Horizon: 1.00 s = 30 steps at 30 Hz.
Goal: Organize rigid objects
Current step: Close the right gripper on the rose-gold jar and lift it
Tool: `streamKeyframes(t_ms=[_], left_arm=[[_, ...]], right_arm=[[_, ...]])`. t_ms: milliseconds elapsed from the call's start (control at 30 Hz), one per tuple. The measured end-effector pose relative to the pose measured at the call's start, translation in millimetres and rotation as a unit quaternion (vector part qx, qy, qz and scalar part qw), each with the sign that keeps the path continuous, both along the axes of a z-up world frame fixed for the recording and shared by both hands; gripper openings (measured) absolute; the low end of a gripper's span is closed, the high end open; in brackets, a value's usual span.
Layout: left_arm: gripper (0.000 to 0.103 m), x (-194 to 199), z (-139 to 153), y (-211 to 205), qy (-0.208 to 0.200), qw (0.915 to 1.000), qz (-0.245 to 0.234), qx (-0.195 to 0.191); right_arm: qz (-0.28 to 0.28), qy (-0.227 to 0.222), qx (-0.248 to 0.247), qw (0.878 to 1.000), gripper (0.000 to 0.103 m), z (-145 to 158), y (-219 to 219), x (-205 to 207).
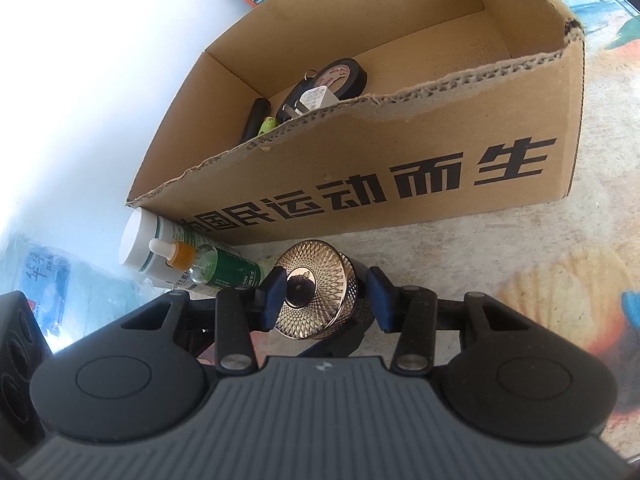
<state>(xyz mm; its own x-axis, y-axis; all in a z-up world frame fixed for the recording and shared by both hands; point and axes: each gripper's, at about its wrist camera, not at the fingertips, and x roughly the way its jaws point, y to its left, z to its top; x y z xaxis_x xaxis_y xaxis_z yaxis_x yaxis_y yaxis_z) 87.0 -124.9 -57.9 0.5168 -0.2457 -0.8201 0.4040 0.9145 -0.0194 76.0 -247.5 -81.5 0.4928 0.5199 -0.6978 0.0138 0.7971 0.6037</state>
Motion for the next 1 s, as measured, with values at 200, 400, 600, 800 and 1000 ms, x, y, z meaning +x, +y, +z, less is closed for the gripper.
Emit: streamKeyframes(t_ms=[200, 400, 600, 800, 1000], left_arm=[[0.054, 4.8, 3.4, 3.5, 0.002, 1.0, 0.0, -0.003], [0.054, 7.6, 4.2, 4.8, 0.002, 1.0, 0.0, -0.002], [0.054, 6.6, 2.9, 1.7, 0.0, 1.0, -0.002, 0.002], [0.053, 3.9, 3.4, -3.1, -0.004, 0.9999, -0.003, 0.009], [0.052, 1.1, 7.7, -5.2, -0.006, 0.9999, -0.001, 0.014]], right_arm=[[0.0, 0.002, -0.001, 1.0, 0.044, 0.1, 0.3, 1.2], [0.0, 0.001, -0.001, 1.0, 0.044, 0.1, 0.7, 2.2], [0.0, -0.001, -0.001, 1.0, 0.044, -0.1, 0.7, 1.7], [-0.001, -0.006, -0.004, 1.0, 0.043, 0.2, 2.2, 0.5], [0.004, -0.01, -0.005, 1.0, 0.043, 0.9, 3.5, -0.5]])
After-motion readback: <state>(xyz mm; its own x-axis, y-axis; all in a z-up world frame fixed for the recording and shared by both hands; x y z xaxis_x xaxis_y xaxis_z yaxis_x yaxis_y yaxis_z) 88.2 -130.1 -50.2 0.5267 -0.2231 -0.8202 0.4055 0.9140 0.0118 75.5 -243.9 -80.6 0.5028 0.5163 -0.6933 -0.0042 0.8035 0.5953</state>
